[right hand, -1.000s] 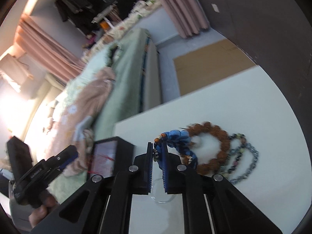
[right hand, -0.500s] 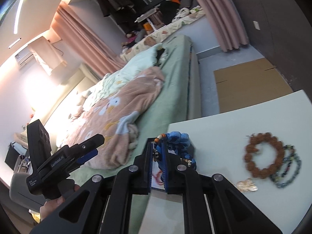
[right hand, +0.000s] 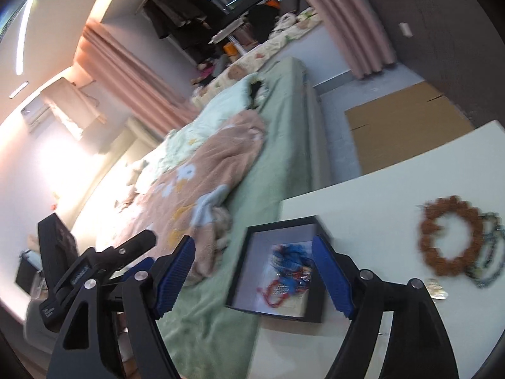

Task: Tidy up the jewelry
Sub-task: 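Lower the blue beaded bracelet into the black box and open the right tool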

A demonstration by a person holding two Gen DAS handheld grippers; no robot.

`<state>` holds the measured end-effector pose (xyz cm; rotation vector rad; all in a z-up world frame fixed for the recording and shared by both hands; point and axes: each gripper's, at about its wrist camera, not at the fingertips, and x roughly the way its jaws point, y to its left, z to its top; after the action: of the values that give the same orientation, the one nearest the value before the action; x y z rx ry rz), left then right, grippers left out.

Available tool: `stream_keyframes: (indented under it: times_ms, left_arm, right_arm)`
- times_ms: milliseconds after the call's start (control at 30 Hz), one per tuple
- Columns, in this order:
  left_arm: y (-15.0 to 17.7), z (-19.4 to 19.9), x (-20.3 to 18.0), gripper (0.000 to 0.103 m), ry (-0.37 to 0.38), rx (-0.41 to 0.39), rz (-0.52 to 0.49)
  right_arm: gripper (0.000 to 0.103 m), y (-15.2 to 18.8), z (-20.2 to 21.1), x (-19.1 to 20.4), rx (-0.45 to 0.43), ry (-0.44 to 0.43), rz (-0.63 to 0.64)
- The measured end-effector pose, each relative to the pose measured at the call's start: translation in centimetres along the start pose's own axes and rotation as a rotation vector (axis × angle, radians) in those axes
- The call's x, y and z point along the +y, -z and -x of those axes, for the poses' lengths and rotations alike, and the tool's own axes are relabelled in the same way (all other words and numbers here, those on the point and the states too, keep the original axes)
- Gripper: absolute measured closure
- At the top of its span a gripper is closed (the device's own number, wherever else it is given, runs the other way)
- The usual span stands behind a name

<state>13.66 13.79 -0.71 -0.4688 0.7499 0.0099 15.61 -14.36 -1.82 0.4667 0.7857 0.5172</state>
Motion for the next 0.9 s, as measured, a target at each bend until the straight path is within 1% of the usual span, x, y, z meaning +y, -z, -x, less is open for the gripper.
stream_keyframes:
  times_ms: [33, 100, 133, 167, 333, 400, 800, 900]
  left_arm:
    - [0.1, 0.0, -0.3, 0.005, 0.004, 0.002, -0.006]
    - [0.4, 0.0, -1.0, 0.005, 0.004, 0.004, -0.023]
    - [0.6, 0.0, -1.3, 0.005, 0.001, 0.001, -0.032]
    - [0.8, -0.1, -1.8, 0.005, 0.000, 0.000, -0.042]
    - [1.9, -0.5, -4.0, 0.005, 0.004, 0.011, -0.091]
    - [2.3, -0.8, -5.0, 0.005, 0.007, 0.016, -0.111]
    - [5.0, -1.9, -10.4, 0.005, 0.041, 0.043, -0.199]
    - [5.9, -2.1, -11.9, 0.005, 0.067, 0.050, -0.226]
  right_arm:
    - [0.027, 0.2, 0.4, -0.2, -0.001, 0.024, 0.005]
    - [0.024, 0.5, 1.4, -0.9, -0.002, 0.070, -0.003]
    - [0.018, 0.7, 2.0, -1.4, -0.004, 0.094, -0.012]
    - [0.014, 0.9, 2.5, -1.8, -0.010, 0.120, -0.021]
    - [0.007, 1.0, 5.5, -4.0, -0.040, 0.200, -0.060]
    - [0.007, 1.0, 6.5, -4.6, -0.045, 0.236, -0.063]
    - [0.008, 0.9, 11.6, -8.2, -0.070, 0.338, -0.107]
    - [0.008, 0.8, 12.7, -9.2, -0.071, 0.373, -0.113]
